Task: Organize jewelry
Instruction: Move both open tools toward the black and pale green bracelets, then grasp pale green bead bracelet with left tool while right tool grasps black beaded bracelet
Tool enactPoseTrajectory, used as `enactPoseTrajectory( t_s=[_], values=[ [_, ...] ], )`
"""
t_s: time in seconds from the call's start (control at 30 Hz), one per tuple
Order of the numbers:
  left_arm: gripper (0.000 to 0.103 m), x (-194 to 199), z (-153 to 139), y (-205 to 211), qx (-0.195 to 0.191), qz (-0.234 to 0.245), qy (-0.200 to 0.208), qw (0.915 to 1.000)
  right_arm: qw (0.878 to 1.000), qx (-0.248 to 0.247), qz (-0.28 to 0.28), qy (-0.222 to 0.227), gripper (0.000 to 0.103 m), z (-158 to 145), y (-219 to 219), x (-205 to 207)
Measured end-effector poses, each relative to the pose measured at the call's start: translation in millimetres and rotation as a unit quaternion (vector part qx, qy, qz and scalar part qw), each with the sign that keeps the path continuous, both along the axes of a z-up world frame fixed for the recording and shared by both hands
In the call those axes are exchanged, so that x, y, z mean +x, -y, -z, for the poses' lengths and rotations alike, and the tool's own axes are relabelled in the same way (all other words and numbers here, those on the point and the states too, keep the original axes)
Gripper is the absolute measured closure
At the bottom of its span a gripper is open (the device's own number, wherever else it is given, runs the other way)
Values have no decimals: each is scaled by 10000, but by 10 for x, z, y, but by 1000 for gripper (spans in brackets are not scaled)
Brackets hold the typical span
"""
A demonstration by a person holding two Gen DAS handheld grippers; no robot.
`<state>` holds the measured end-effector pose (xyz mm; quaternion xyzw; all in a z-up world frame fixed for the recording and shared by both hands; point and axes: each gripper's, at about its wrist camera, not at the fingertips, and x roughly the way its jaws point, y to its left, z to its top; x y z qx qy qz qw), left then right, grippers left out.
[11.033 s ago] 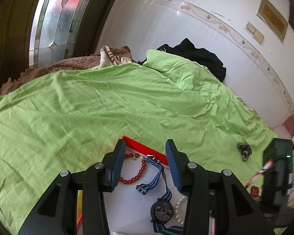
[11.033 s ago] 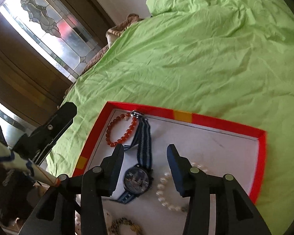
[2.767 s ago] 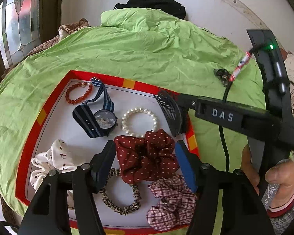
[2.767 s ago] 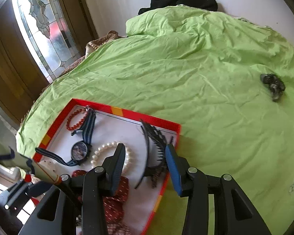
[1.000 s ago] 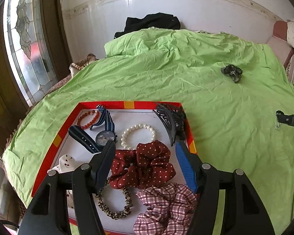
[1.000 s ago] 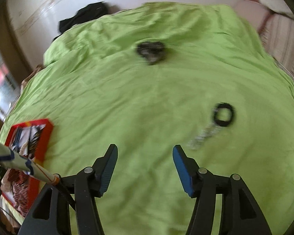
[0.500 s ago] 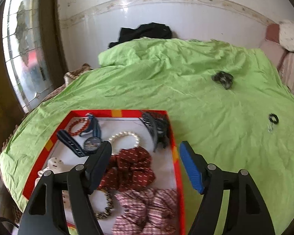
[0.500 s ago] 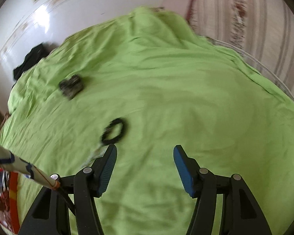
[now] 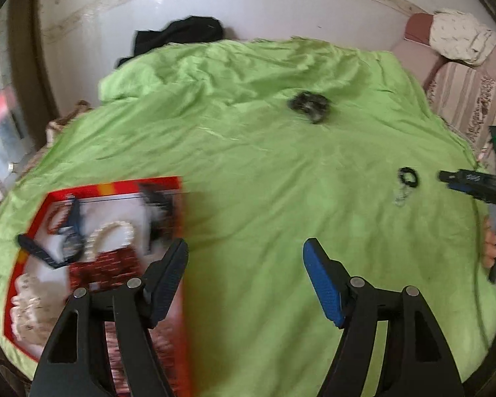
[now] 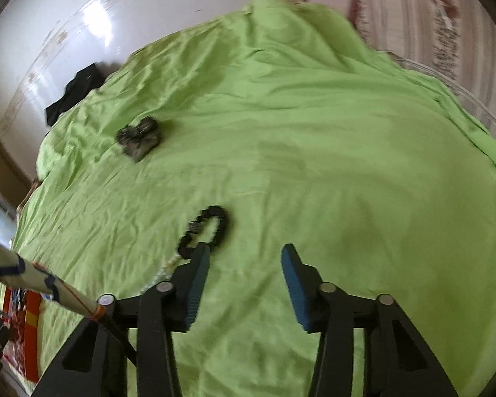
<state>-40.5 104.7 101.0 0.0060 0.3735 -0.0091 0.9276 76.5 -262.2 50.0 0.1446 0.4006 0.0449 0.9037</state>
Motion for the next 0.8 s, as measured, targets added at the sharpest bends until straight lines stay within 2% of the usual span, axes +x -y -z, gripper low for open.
enactPoseTrajectory(
  t_s=[0.13,0.27,0.43,0.57,0.8],
  values=[
    [35,235,-6,347,-154,371,-275,9988,9999,-56,-143,-66,56,53,-32,114],
    [57,457,-7,781,-76,773,-475,9958,9995,158,-188,-177,56,112,61,255],
    [68,864,52,1243,-181,1131,-807,9901,9955,776,-362,-412,56,254,199,447],
    [80,1156,164,1586,-193,1403,-995,9849,9921,1075,-488,-415,58,277,223,529],
    [85,1481,509,1995,-237,1741,-1356,9751,9891,1214,-719,-419,71,298,162,659]
  ],
)
